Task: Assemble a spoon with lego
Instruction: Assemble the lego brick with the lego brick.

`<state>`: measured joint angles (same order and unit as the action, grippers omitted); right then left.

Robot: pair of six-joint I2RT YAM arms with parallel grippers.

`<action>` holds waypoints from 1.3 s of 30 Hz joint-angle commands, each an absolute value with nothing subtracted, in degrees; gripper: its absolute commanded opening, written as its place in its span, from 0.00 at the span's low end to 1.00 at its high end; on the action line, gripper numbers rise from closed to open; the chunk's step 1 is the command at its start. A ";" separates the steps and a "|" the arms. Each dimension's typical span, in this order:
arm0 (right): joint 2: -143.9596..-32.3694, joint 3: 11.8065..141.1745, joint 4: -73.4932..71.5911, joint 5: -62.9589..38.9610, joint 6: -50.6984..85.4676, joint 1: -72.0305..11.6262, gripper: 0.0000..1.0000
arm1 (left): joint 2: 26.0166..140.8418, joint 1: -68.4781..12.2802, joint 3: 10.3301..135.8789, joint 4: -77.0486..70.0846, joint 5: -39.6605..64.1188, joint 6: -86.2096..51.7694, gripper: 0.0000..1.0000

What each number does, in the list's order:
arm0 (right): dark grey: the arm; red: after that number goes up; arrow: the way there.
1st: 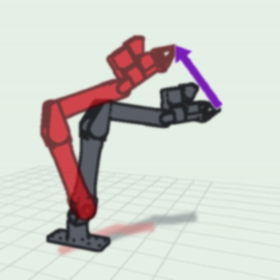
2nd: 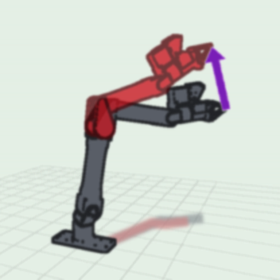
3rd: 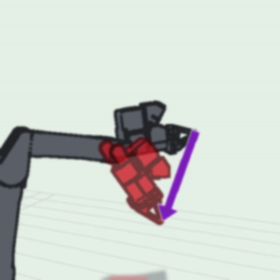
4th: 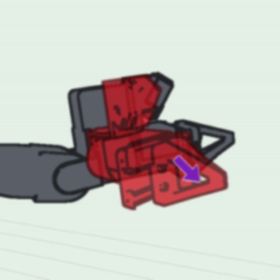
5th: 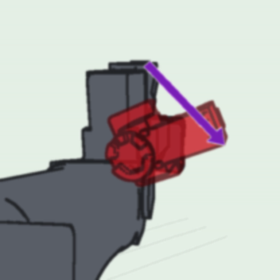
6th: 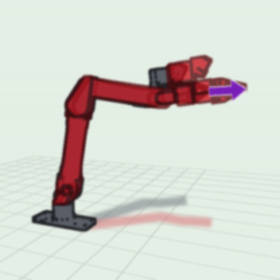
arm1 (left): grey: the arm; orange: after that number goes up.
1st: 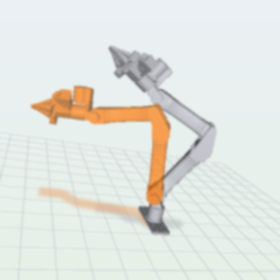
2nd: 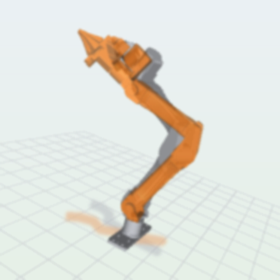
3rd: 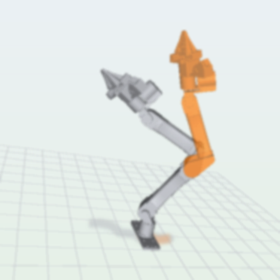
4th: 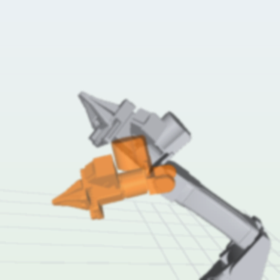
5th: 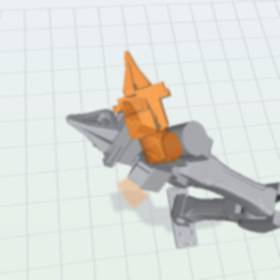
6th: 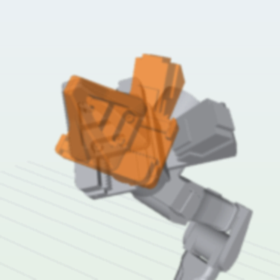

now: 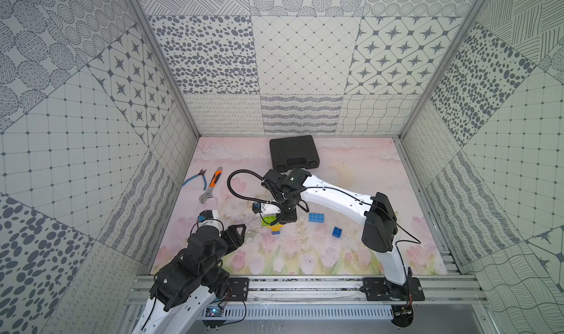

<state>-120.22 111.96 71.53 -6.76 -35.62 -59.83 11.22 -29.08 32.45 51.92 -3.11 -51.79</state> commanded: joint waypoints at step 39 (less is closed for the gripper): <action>-123.47 116.12 73.39 -1.64 -35.11 -62.60 0.09 | 11.49 -28.83 31.87 49.05 -0.97 -49.33 0.55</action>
